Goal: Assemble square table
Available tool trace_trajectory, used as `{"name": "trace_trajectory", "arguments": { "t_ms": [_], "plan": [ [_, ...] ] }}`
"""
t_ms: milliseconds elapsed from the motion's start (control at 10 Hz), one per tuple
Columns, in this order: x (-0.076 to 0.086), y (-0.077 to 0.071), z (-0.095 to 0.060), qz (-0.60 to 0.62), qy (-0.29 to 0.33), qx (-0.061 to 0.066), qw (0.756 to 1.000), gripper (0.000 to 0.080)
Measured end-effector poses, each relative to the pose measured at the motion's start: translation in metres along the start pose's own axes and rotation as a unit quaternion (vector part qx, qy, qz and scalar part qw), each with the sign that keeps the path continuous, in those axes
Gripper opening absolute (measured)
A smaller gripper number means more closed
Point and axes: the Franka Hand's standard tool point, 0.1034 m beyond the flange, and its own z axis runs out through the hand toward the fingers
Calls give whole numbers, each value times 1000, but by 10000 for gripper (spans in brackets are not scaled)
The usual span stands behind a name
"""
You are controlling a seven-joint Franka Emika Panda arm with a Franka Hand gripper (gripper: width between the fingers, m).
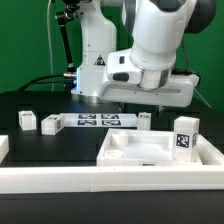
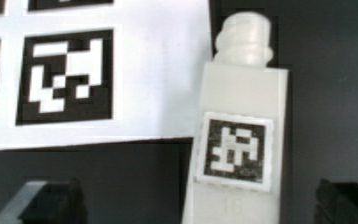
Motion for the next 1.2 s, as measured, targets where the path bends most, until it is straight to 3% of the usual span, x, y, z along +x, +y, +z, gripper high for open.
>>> {"name": "trace_trajectory", "arguments": {
  "t_ms": [200,400,500,600,1100,1200],
  "plan": [
    [-6,3,4,6,-71,-8,997,649],
    [-9,-16,5,-14,-80,-12,997,649],
    [-8,-21,-2,-37,-83,1,996,649],
    [-6,-21,-4,-58,-84,22,995,649],
    [-5,-18,-2,-51,-85,27,995,649],
    [-2,-13,5,-52,-83,28,995,649]
  ]
}}
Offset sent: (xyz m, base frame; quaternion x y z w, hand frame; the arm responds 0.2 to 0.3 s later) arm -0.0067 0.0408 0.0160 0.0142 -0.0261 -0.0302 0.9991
